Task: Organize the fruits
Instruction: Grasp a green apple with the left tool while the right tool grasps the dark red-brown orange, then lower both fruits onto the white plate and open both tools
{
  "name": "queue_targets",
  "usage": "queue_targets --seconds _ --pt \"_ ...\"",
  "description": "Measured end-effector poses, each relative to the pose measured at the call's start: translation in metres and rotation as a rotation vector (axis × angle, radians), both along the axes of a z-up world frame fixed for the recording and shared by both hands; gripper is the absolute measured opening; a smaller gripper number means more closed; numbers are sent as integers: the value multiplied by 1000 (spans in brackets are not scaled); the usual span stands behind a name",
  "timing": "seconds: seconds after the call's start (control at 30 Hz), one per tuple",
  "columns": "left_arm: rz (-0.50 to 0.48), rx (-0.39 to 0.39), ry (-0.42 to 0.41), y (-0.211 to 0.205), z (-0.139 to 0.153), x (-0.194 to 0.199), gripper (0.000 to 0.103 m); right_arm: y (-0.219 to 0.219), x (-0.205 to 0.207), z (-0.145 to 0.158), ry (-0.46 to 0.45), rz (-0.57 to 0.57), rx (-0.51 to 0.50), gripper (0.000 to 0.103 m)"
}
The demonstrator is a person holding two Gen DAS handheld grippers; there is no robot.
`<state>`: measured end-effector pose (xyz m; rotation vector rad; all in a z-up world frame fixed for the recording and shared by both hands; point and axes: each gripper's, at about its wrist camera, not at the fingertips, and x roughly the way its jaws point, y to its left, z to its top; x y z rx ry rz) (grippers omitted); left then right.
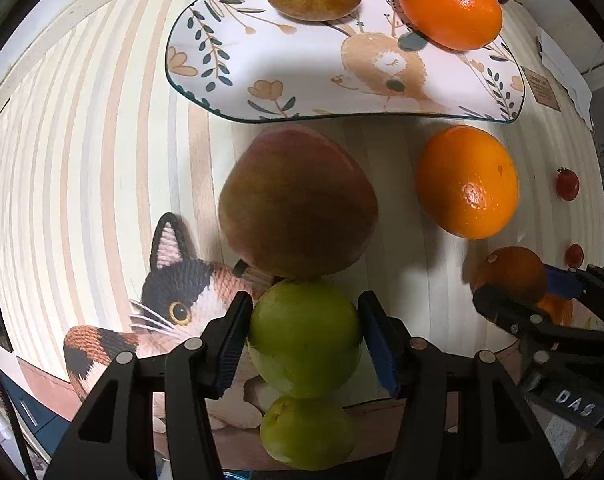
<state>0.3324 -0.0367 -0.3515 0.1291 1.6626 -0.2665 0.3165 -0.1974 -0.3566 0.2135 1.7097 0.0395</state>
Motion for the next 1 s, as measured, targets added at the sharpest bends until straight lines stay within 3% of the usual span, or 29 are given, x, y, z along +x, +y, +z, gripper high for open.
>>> queue_targets --seconds 0.17,0.27,0.5,0.63,0.8,0.87,1.0 --pt "-9 8 -17 -4 16 -2 52 9 -4 0 -3 32 -24 59" --pt "-6 -38 -31 -5 38 -5 52 13 -9 8 -13 26 -10 59" --pt "48 -167 -88 8 101 11 52 15 -2 69 -125 17 51 59" --pt "104 -211 -148 14 125 56 52 -3 31 101 -207 -10 59 59" --pt "189 -166 -170 28 109 115 51 -13 84 103 -240 -55 35 59" --pt "214 -153 -142 32 93 133 42 -10 105 88 -220 -64 35 59" --pt "236 -127 -80 34 61 164 42 6 133 54 -161 -72 59 59"
